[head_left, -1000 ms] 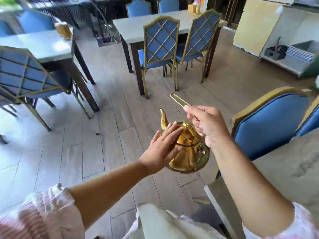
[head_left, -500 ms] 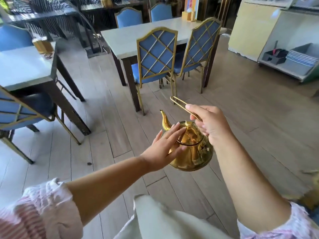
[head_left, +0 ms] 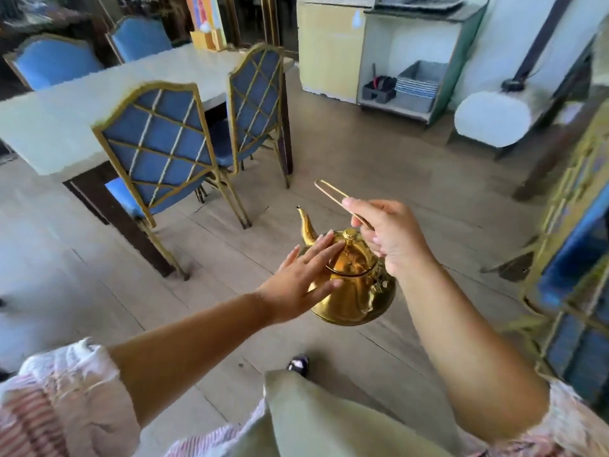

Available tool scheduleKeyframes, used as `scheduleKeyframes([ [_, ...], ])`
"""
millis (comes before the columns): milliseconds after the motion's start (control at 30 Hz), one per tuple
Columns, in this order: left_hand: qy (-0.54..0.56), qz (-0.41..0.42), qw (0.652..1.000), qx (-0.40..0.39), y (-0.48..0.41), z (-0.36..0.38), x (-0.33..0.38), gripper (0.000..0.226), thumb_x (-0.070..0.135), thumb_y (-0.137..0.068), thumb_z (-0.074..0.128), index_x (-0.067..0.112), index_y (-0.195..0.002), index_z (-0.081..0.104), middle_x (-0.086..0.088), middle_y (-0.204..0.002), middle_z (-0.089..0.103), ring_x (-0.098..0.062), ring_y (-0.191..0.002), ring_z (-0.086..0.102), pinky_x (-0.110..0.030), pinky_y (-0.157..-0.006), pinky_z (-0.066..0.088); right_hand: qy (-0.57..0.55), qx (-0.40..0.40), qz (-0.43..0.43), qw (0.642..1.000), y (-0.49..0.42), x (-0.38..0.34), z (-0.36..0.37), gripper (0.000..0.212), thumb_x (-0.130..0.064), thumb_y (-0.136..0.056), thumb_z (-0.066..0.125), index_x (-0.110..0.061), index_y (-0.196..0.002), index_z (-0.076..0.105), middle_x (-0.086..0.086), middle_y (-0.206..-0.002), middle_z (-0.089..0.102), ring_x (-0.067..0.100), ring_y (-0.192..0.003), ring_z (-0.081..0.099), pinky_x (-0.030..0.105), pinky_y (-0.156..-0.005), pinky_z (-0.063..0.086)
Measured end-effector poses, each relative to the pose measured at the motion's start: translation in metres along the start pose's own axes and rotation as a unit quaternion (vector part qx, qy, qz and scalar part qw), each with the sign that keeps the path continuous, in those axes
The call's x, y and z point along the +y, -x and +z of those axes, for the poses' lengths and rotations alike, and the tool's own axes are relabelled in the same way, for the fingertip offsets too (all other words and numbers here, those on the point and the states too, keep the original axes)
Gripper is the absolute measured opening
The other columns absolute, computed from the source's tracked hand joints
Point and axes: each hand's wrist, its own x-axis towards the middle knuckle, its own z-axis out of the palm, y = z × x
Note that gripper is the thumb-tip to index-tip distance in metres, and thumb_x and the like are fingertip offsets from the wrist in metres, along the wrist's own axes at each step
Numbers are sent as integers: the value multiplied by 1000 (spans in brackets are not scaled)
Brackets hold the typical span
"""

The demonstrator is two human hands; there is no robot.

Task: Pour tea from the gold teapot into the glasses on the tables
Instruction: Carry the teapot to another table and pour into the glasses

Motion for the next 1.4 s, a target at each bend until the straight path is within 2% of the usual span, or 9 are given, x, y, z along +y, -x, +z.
scheduleKeyframes([
  [133, -12, 71, 996, -61, -74, -17, -28, 69, 59, -88, 23, 32, -148, 4, 9, -158, -7, -4, -142, -9, -35, -115, -11, 23, 81, 25, 996, -50, -5, -15, 38, -36, -84, 69, -13, -56, 57, -7, -31, 41, 4, -26, 29, 15, -34, 22],
  [300, -12, 159, 981, -110, -169, -33, -46, 64, 48, -93, 34, 29, -148, 7, 7, -158, -5, 1, -137, -12, -26, -110, -15, 19, 167, 35, 985, -107, -10, -43, 39, -37, -86, 66, -14, -56, 56, -6, -32, 36, 10, -31, 25, 21, -38, 22],
  [533, 6, 255, 955, -151, -293, -27, -42, 64, 50, -93, 33, 27, -148, 10, 4, -159, -1, -5, -141, -7, -33, -114, -8, -7, 289, 38, 957, -171, -19, -99, 37, -35, -87, 64, -15, -57, 55, -7, -33, 36, 6, -30, 25, 17, -36, 22],
  [633, -9, 288, 941, -175, -347, -18, -34, 64, 53, -93, 30, 29, -148, 8, 6, -159, -2, -2, -140, -9, -34, -114, -8, -27, 328, 26, 944, -198, -19, -132, 36, -34, -85, 67, -15, -57, 56, -8, -35, 36, 5, -30, 24, 15, -34, 20],
  [733, 4, 311, 931, -191, -404, -6, -22, 66, 59, -91, 25, 31, -148, 8, 7, -159, -1, -3, -142, -7, -34, -114, -9, -21, 343, 16, 939, -230, -19, -171, 37, -32, -86, 67, -16, -55, 55, -9, -34, 35, 5, -29, 23, 13, -32, 20],
  [833, 13, 317, 927, -198, -453, 6, -7, 66, 58, -91, 27, 33, -148, 5, 8, -159, -3, -9, -145, -6, -34, -116, -8, 2, 346, 15, 938, -262, -25, -211, 37, -30, -87, 66, -14, -56, 54, -9, -32, 34, 2, -27, 24, 13, -31, 22],
  [1000, 34, 322, 925, -198, -544, 16, 17, 64, 55, -92, 29, 33, -147, 6, 9, -159, -3, -9, -145, -3, -27, -113, -8, 7, 367, 21, 930, -322, -42, -276, 37, -30, -87, 67, -14, -55, 55, -8, -35, 36, 3, -29, 26, 13, -32, 23],
  [1233, 50, 347, 911, -219, -682, 13, 22, 60, 55, -93, 24, 35, -147, 7, 12, -157, -3, -1, -141, -9, -28, -113, -12, -21, 391, 16, 920, -426, -57, -345, 37, -30, -88, 65, -12, -56, 55, -9, -34, 35, 4, -29, 25, 14, -33, 23],
  [1400, 17, 380, 890, -252, -798, 6, 15, 60, 51, -94, 28, 34, -147, 7, 10, -158, -2, -3, -142, -7, -30, -112, -13, -47, 417, 4, 908, -515, -60, -393, 39, -29, -87, 65, -12, -53, 53, -8, -34, 33, 7, -30, 22, 15, -34, 19],
])
